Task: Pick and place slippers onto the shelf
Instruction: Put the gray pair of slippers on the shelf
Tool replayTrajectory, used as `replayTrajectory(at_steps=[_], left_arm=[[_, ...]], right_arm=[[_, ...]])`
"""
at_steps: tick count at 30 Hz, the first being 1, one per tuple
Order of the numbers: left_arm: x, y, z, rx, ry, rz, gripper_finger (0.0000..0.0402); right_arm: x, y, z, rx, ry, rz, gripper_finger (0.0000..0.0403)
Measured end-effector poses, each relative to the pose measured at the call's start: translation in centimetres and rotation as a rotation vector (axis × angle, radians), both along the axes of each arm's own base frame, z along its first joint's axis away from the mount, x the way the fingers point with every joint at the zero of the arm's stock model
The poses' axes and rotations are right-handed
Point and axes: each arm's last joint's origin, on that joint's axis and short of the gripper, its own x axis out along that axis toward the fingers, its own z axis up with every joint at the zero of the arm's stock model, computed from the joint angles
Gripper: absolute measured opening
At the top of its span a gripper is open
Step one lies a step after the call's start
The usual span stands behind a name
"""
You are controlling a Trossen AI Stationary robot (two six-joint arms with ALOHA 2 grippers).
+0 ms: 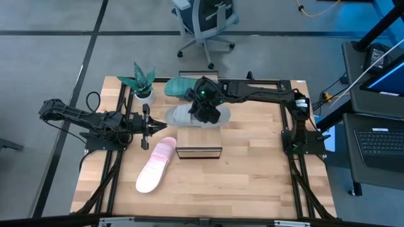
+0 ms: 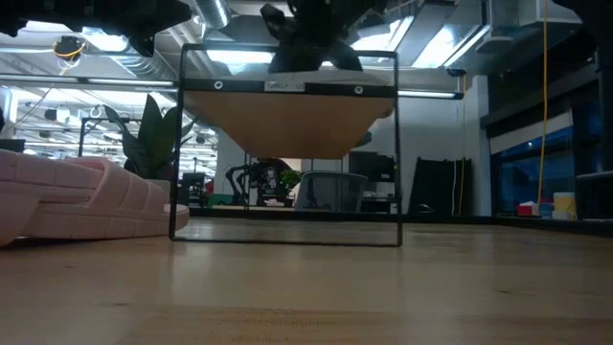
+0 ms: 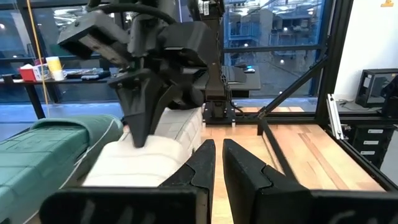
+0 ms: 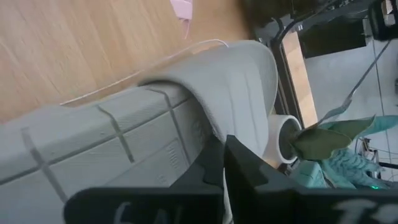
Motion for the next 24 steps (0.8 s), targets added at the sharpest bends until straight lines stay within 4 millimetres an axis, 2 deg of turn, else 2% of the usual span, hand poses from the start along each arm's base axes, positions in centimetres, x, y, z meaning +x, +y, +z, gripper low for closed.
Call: replayTrajectory(at_steps=[9, 17, 24], left_arm=[[0.0, 0.0, 0.0, 0.001, 0.003, -0.006, 0.0025], [0.0, 0.0, 0.0, 0.001, 0.003, -0.006, 0.0025], [0.0, 0.0, 0.0, 0.001, 0.003, -0.006, 0.0025]], right_arm=[[0.2, -0.4, 0.1, 0.03, -0.023, -0.055, 0.0008], [0.3, -0.5, 0.3, 0.164, -0.043, -0.195, 0.0012], [0.2, -0.5, 1.8, 0.207, -0.052, -0.232, 0.0038]])
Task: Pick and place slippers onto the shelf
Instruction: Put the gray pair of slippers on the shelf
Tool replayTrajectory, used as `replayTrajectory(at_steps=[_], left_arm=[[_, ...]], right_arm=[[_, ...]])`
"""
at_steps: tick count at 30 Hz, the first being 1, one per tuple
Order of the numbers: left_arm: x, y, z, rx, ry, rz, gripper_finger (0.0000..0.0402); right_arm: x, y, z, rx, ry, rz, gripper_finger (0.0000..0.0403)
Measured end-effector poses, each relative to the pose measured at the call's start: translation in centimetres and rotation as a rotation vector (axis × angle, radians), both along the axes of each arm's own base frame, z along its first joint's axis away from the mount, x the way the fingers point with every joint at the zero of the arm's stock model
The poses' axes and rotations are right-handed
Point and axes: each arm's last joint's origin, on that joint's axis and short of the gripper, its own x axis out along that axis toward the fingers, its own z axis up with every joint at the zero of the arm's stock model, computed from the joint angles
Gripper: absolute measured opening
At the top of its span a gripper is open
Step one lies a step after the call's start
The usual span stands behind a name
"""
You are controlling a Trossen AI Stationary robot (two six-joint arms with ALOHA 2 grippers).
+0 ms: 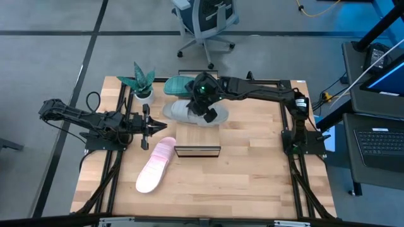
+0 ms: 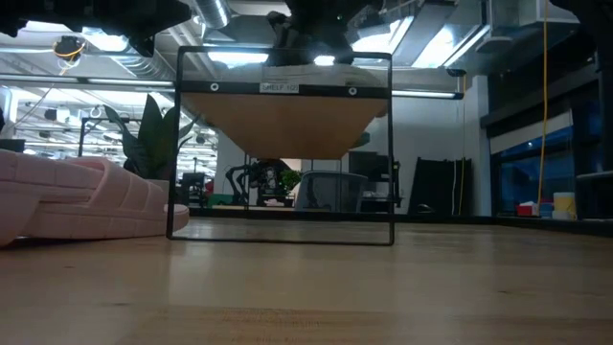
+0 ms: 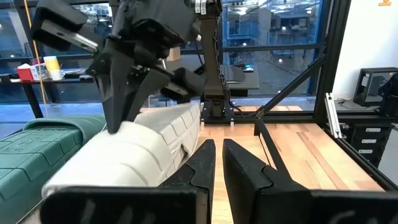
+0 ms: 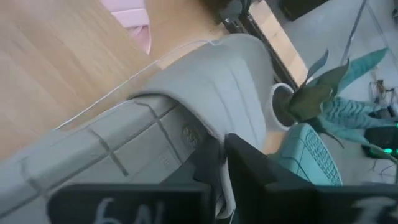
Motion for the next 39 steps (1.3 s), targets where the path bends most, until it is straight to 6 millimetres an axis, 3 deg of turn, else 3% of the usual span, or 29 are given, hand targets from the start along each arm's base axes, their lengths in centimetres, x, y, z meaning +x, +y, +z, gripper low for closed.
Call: replayTrajectory(at_steps=[4, 13, 21, 31, 35, 39], left_arm=[[0.0, 0.0, 0.0, 0.0, 0.0, 0.0, 0.0025], [0.0, 0.0, 0.0, 0.0, 0.0, 0.0, 0.0025], [0.0, 0.0, 0.0, 0.0, 0.0, 0.0, 0.0025], [0.0, 0.0, 0.0, 0.0, 0.0, 0.0, 0.0025], [0.0, 0.0, 0.0, 0.008, 0.001, 0.0, 0.0025], [0.0, 0.0, 0.0, 0.016, 0.001, 0.0, 0.0025]], right_arm=[[-0.1, 0.1, 0.6, 0.023, -0.004, -0.014, 0.0067], [-0.2, 0.2, -0.1, 0.041, 0.027, -0.022, 0.0142], [-0.1, 0.2, 0.3, 0.011, 0.014, -0.038, 0.0159], [-1.1, 2.4, 6.2, 0.002, -0.036, -0.09, 0.0158], [-3.3, 2.5, 8.7, 0.185, 0.029, -0.146, 0.0144], [-4.4, 2.3, 9.5, 0.408, 0.082, -0.067, 0.0123]])
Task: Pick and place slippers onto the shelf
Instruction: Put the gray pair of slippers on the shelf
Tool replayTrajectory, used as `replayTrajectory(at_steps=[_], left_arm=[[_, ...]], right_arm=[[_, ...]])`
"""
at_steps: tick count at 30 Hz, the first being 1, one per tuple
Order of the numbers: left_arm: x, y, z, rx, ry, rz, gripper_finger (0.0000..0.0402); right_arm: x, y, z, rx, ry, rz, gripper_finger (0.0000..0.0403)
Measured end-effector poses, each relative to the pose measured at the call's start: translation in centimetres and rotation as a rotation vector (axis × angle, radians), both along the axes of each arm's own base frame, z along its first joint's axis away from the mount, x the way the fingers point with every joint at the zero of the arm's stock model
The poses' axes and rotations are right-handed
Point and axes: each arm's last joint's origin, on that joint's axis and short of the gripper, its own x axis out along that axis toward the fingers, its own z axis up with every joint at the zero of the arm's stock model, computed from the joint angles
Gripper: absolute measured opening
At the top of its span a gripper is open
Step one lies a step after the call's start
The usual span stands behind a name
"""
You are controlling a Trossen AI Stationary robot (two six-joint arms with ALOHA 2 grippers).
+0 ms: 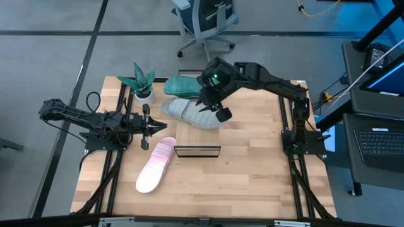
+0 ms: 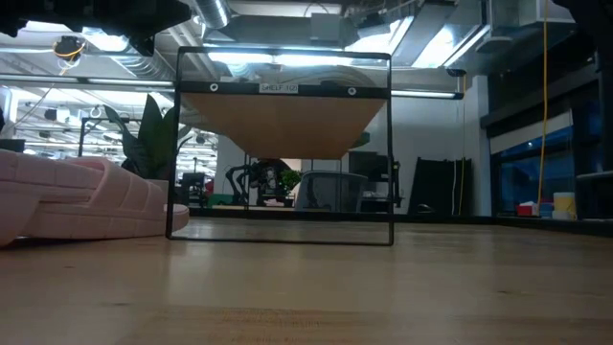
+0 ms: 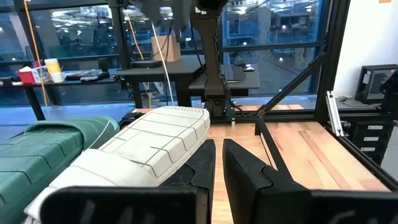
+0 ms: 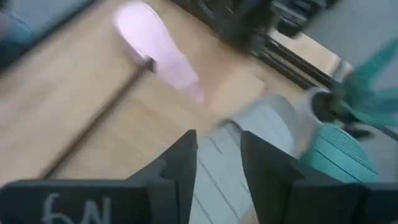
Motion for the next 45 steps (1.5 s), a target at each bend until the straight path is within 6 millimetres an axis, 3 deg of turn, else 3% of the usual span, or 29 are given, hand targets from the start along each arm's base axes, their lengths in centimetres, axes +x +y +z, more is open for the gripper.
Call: replayTrajectory(at_steps=[4, 12, 17, 28, 31, 34, 39, 45], left_arm=[[0.0, 0.0, 0.0, 0.014, 0.002, 0.0, 0.0025], [0.0, 0.0, 0.0, 0.016, 0.002, 0.0, 0.0025], [0.0, 0.0, 0.0, 0.016, 0.002, 0.0, 0.0025], [0.0, 0.0, 0.0, 0.019, 0.002, 0.0, 0.0025], [0.0, 0.0, 0.0, 0.019, 0.003, 0.0, 0.0025], [0.0, 0.0, 0.0, 0.02, 0.006, 0.0, 0.0025], [0.0, 0.0, -0.2, 0.049, 0.024, 0.0, 0.0025], [0.0, 0.0, -0.2, 0.049, 0.023, 0.0, 0.0025]], right_arm=[[0.4, 0.8, -0.6, 0.039, 0.008, 0.037, 0.011], [2.4, 3.1, -5.0, 0.049, 0.077, 0.084, 0.0108], [3.0, 3.5, -6.9, 0.018, 0.111, 0.017, 0.0108], [2.8, 5.5, -7.0, 0.011, 0.142, 0.065, 0.0108], [2.8, 5.9, -7.1, -0.033, 0.151, 0.007, 0.0104], [2.9, 6.1, -7.1, -0.071, 0.16, -0.064, 0.0083], [3.0, 6.2, -7.3, -0.038, 0.172, -0.108, 0.0013], [3.3, 6.0, -7.7, 0.0, 0.195, -0.247, 0.0016]])
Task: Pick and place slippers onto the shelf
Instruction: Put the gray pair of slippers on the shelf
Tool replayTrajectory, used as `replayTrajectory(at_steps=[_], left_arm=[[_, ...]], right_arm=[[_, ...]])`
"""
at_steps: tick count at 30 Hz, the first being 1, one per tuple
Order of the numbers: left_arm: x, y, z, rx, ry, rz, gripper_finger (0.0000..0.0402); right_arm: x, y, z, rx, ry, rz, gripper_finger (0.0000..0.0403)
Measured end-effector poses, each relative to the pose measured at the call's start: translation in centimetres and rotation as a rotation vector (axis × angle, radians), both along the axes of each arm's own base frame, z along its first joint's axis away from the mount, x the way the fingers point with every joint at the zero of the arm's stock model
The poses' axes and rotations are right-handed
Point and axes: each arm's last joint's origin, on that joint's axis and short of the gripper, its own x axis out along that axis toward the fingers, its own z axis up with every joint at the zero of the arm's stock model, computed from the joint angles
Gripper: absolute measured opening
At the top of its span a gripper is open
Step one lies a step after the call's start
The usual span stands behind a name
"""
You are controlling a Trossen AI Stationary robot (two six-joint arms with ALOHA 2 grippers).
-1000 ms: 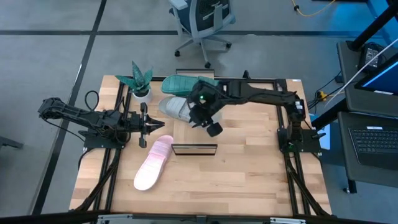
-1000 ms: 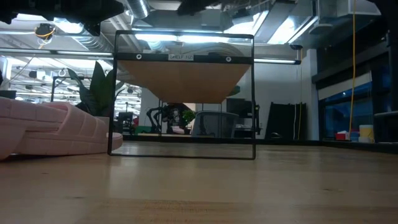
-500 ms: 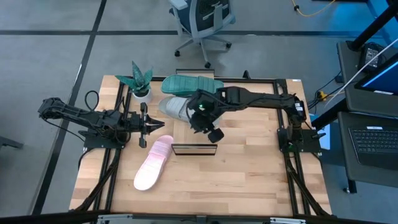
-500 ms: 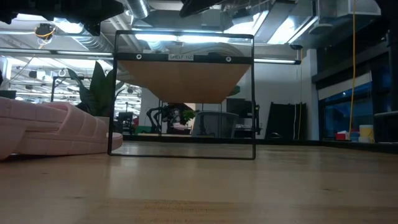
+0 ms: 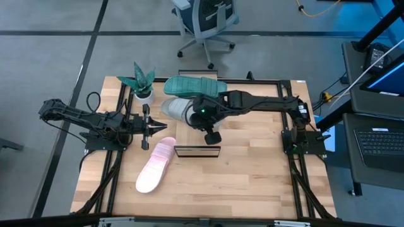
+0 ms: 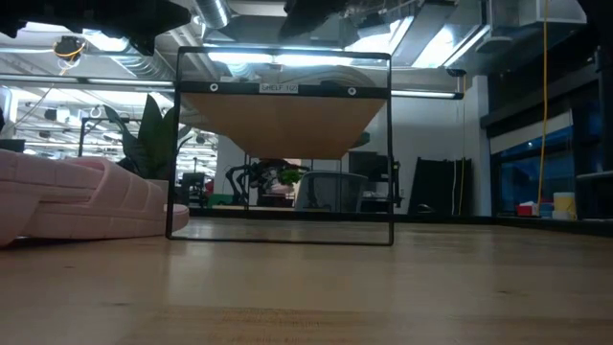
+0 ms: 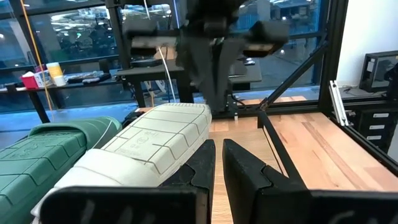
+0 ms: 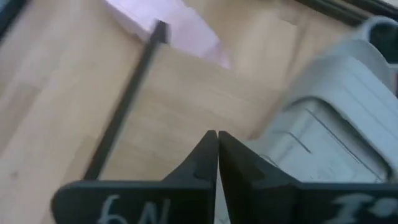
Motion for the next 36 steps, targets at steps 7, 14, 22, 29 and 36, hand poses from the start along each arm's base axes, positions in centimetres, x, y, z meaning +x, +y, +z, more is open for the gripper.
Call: replayTrajectory(at_steps=[7, 14, 22, 29, 36], left_arm=[[0.0, 0.0, 0.0, 0.0, 0.0, 0.0, 0.0025], [0.0, 0.0, 0.0, 0.0, 0.0, 0.0, 0.0025], [0.0, 0.0, 0.0, 0.0, 0.0, 0.0, 0.0025], [0.0, 0.0, 0.0, -0.001, 0.0, 0.0, 0.0025], [0.0, 0.0, 0.0, -0.001, 0.0, 0.0, 0.0025]], right_arm=[[0.2, 0.1, -3.4, -0.038, 0.084, -0.075, 0.0008], [0.3, 0.1, -4.3, -0.051, 0.089, -0.105, 0.0005], [0.2, 0.0, -4.3, -0.092, 0.098, -0.137, 0.0004], [0.0, 0.0, -4.3, -0.282, 0.104, -0.238, 0.0003], [0.0, 0.0, -4.3, -0.289, 0.105, -0.241, 0.0004]])
